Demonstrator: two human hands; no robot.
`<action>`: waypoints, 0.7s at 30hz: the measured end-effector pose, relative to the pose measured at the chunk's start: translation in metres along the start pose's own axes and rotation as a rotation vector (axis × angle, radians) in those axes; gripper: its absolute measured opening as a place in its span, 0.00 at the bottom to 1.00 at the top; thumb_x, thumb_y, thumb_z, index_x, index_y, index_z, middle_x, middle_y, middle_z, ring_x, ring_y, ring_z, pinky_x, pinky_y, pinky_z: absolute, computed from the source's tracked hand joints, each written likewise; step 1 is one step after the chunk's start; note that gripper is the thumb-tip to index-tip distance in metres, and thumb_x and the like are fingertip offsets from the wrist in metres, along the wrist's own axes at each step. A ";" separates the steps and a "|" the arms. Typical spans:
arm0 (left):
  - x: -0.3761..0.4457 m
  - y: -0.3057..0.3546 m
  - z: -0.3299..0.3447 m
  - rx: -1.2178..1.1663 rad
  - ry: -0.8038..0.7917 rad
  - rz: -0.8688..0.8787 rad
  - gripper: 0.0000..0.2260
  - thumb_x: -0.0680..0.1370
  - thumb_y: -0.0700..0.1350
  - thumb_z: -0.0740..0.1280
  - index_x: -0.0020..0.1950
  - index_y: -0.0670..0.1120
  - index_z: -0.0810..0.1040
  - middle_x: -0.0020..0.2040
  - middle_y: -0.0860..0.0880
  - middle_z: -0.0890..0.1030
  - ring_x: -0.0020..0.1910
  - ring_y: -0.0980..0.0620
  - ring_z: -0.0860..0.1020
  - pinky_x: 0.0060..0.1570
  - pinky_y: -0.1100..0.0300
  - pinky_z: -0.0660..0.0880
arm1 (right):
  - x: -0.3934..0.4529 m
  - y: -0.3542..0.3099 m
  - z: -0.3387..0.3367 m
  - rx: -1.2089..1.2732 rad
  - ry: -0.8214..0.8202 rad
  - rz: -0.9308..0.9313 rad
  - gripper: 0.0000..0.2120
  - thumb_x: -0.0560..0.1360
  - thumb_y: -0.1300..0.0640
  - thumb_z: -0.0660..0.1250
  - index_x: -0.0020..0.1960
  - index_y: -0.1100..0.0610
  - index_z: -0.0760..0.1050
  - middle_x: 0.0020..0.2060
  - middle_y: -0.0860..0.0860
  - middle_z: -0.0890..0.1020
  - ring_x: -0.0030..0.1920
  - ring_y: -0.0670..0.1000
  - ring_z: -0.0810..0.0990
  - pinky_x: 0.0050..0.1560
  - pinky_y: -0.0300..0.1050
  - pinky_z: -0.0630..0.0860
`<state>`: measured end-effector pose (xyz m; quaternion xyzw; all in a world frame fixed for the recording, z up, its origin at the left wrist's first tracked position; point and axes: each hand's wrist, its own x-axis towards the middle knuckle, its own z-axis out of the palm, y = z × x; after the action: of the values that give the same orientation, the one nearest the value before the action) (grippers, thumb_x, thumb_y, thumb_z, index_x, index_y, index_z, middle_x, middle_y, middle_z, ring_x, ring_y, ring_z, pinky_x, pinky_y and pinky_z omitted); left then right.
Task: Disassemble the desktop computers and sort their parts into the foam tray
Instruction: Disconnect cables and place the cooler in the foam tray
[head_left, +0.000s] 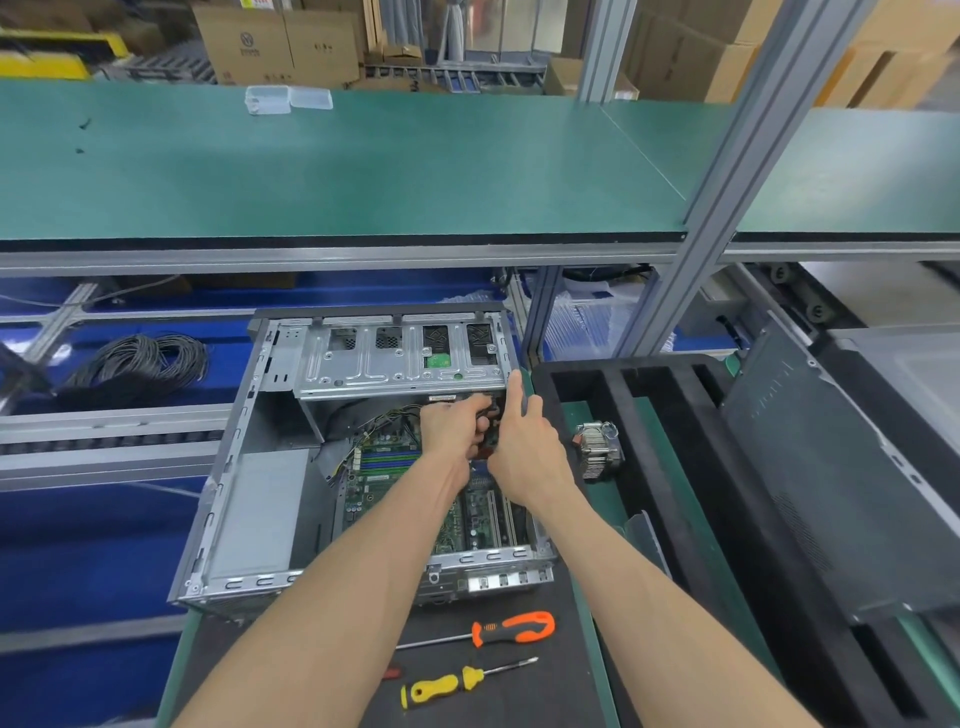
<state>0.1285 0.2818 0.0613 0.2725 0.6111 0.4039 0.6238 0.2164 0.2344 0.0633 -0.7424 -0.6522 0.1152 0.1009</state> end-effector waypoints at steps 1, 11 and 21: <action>-0.003 -0.007 0.000 -0.006 0.004 0.012 0.05 0.73 0.40 0.72 0.39 0.42 0.79 0.22 0.49 0.73 0.17 0.56 0.62 0.19 0.67 0.54 | 0.000 0.000 0.000 0.009 0.002 -0.002 0.51 0.74 0.59 0.70 0.81 0.55 0.35 0.65 0.61 0.66 0.54 0.62 0.76 0.40 0.50 0.67; -0.027 0.039 -0.049 0.040 -0.139 0.128 0.18 0.77 0.56 0.68 0.45 0.41 0.81 0.24 0.53 0.63 0.21 0.55 0.56 0.20 0.64 0.54 | -0.011 -0.006 -0.019 -0.012 0.110 0.033 0.36 0.74 0.59 0.67 0.77 0.61 0.55 0.65 0.60 0.68 0.63 0.62 0.69 0.58 0.55 0.71; -0.057 0.072 -0.097 -0.525 -0.383 0.066 0.17 0.79 0.54 0.65 0.35 0.44 0.79 0.22 0.54 0.59 0.18 0.58 0.55 0.19 0.64 0.49 | -0.026 -0.039 -0.013 0.655 -0.243 -0.321 0.41 0.67 0.66 0.69 0.77 0.47 0.62 0.68 0.48 0.73 0.60 0.46 0.73 0.57 0.44 0.73</action>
<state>0.0253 0.2571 0.1419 0.1933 0.3485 0.5091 0.7629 0.1801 0.2132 0.0882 -0.5403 -0.6959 0.3873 0.2716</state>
